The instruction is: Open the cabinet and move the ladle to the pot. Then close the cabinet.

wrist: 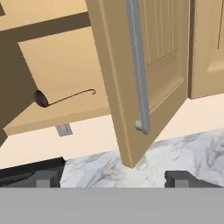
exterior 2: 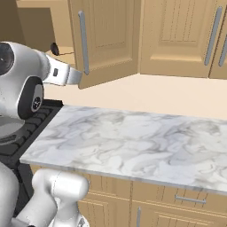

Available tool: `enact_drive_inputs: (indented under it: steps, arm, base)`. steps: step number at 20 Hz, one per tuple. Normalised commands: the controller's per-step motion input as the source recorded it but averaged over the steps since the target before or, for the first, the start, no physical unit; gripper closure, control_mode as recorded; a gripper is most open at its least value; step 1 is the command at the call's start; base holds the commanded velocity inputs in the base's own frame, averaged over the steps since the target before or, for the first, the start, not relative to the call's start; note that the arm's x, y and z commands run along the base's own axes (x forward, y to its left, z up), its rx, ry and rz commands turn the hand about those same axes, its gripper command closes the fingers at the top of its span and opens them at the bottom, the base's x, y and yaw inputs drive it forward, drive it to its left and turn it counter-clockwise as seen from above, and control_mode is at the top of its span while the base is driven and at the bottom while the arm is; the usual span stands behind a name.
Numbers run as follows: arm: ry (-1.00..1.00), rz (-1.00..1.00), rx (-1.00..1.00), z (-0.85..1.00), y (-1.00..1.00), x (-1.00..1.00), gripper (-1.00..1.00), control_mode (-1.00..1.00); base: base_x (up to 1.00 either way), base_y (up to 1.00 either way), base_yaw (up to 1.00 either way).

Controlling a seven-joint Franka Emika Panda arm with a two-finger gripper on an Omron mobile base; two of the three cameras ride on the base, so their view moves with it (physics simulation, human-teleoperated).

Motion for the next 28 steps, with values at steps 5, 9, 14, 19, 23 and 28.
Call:
enact_drive_inputs:
  steps: [5,9,14,19,23,28]
  arm:
    - [0.06,-0.05,0.00,0.00,0.83,0.34,-1.00,-1.00]
    - [0.07,-0.04,0.00,0.00,0.37,0.79,-1.00,-1.00]
    - [0.04,-0.02,0.00,0.00,0.09,0.86,-1.00,-1.00]
    - [0.02,0.00,0.00,0.00,0.01,0.88,-1.00,-1.00]
    - [0.00,-0.01,0.00,0.00,0.02,0.79,-1.00,-1.00]
    - [0.00,-0.04,0.00,0.00,0.00,0.61,-1.00,-1.00]
  base:
    - [0.00,0.00,0.00]
    - [0.00,0.00,0.00]
    - [0.00,0.00,0.00]
    - [0.00,0.00,0.00]
    - [0.00,0.00,0.00]
    - [0.00,0.00,0.00]
